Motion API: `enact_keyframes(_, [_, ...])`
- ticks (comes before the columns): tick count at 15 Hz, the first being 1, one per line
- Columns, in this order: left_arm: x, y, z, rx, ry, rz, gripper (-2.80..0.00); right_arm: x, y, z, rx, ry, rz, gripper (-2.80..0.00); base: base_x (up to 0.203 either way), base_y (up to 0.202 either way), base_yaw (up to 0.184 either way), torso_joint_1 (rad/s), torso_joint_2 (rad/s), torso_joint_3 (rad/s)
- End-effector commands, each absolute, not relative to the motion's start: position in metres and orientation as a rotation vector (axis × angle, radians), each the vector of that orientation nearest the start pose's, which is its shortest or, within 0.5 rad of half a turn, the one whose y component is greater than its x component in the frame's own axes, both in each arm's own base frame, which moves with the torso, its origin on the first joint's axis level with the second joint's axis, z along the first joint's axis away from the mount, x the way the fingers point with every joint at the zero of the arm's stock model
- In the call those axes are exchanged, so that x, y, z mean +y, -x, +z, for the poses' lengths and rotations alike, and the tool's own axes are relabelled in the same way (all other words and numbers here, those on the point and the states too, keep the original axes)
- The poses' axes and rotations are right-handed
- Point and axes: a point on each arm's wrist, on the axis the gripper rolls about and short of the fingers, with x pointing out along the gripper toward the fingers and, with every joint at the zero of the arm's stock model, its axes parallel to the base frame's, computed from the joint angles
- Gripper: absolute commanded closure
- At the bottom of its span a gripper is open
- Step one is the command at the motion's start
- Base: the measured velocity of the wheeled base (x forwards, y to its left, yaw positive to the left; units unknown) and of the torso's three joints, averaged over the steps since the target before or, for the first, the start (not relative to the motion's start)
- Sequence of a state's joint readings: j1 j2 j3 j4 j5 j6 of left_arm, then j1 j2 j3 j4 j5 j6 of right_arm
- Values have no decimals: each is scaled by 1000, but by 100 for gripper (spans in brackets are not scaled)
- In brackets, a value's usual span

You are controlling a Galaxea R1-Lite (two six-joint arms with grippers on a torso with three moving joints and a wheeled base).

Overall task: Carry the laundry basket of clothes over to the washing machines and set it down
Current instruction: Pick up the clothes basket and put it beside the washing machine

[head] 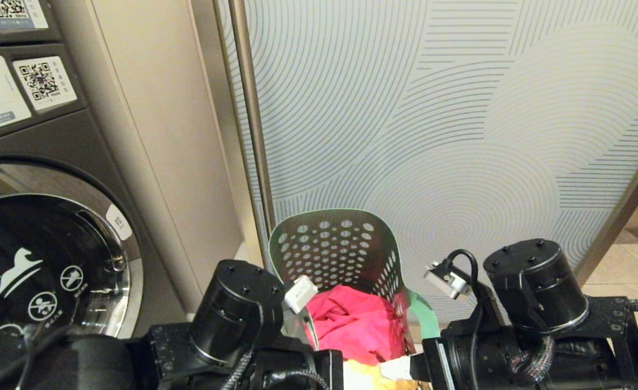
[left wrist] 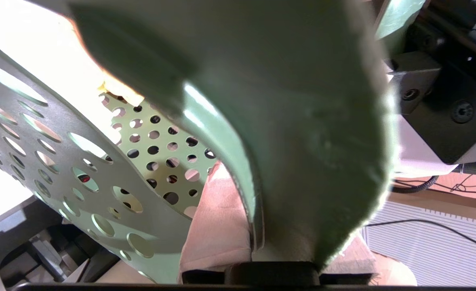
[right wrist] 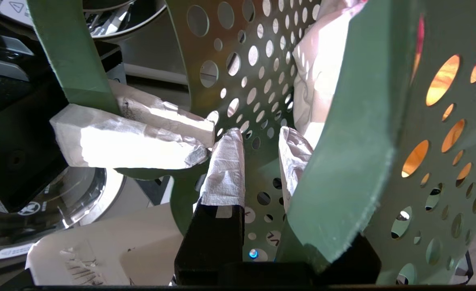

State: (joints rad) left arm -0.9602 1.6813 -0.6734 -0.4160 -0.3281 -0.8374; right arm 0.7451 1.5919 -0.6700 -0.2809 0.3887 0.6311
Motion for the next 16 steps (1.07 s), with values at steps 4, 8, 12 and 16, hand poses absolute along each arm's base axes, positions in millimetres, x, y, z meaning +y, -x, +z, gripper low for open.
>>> enact_keyframes(4, [-230, -152, 134, 1070, 508, -906, 0, 178, -181, 145, 978, -428, 844, 0, 0, 0, 0, 0, 0, 0])
enact_keyframes(8, [-230, -152, 134, 1069, 509, -907, 0, 179, -180, 146, 929, -441, 873, 0, 0, 0, 0, 0, 0, 0])
enact_keyframes(12, [-230, -152, 134, 1070, 508, -906, 0, 178, -179, 143, 933, -438, 870, 0, 0, 0, 0, 0, 0, 0])
enact_keyframes(16, [-230, -152, 134, 1071, 510, -906, 0, 178, -179, 142, 935, -437, 868, 0, 1, -4, 11, -1, 1, 3])
